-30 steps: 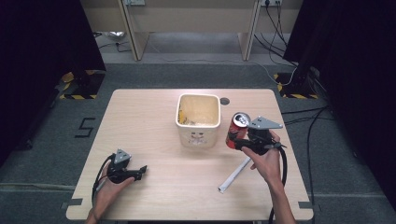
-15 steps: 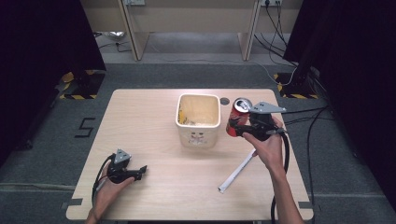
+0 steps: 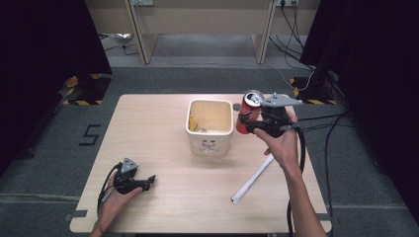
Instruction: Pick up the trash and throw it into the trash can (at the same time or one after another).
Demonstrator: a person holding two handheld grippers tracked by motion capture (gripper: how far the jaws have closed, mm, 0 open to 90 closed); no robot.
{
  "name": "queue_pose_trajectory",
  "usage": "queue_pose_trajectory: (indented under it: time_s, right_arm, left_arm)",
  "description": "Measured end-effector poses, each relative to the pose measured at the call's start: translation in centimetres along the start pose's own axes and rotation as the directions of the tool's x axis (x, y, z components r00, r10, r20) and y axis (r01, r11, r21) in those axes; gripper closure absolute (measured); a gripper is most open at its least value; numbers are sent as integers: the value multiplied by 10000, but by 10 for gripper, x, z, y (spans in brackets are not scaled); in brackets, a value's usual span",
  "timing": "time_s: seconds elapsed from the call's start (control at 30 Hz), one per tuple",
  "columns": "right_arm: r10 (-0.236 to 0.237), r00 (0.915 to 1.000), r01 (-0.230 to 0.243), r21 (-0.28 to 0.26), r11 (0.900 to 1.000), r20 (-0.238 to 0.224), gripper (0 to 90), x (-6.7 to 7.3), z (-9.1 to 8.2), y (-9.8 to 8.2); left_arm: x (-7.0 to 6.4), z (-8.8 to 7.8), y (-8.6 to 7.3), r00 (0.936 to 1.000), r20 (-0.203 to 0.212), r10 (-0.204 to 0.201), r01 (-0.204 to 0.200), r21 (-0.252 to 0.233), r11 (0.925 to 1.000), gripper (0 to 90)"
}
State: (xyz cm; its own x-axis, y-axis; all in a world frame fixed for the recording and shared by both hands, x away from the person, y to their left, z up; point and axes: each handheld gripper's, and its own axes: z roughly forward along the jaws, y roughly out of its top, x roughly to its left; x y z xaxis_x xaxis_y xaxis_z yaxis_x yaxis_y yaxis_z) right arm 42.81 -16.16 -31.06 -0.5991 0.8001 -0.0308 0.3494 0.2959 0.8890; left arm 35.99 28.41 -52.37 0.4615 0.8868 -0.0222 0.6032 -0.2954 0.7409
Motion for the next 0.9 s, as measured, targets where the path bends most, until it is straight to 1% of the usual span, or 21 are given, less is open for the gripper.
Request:
queue_pose_trajectory:
  time_s: [0.27, 0.33, 0.37, 0.43, 0.53, 0.63, 0.8, 0.9]
  right_arm:
    - [-232, 9997, 232, -7, 9997, -103, 337, 7, 3, 13]
    - [-277, 9995, 276, -46, 9996, -128, 337, 8, 5, 19]
    - [-277, 9995, 276, -46, 9996, -128, 337, 8, 5, 19]
    - [-290, 9993, 288, -91, 9995, -230, 337, 10, 9, 24]
    - [-341, 9990, 339, -82, 9994, -286, 337, 12, 12, 27]
    - [-470, 9981, 467, -79, 9989, -406, 337, 16, 18, 32]
    - [-677, 9963, 687, 181, 9975, -524, 337, 22, 33, 38]
    - [-691, 9956, 704, 198, 9973, -627, 337, 27, 41, 40]
  left_arm:
    - [0, 0, 0, 10000, -2, 2, -2, 0, 10000, 141]
    - [0, 0, 0, 10000, -1, 4, -4, -1, 10000, 141]
    - [0, 0, 0, 10000, 0, 4, -4, 2, 10000, 141]
    - [0, 0, 0, 10000, -1, -1, 1, 1, 10000, 141]
    - [0, 0, 0, 10000, 3, 1, -1, 5, 10000, 141]
    - [0, 0, 0, 10000, 0, 1, -1, 12, 10000, 141]
    - [0, 0, 0, 10000, 8, 1, -1, 19, 10000, 141]
    - [0, 0, 0, 10000, 9, 2, -2, 23, 10000, 141]
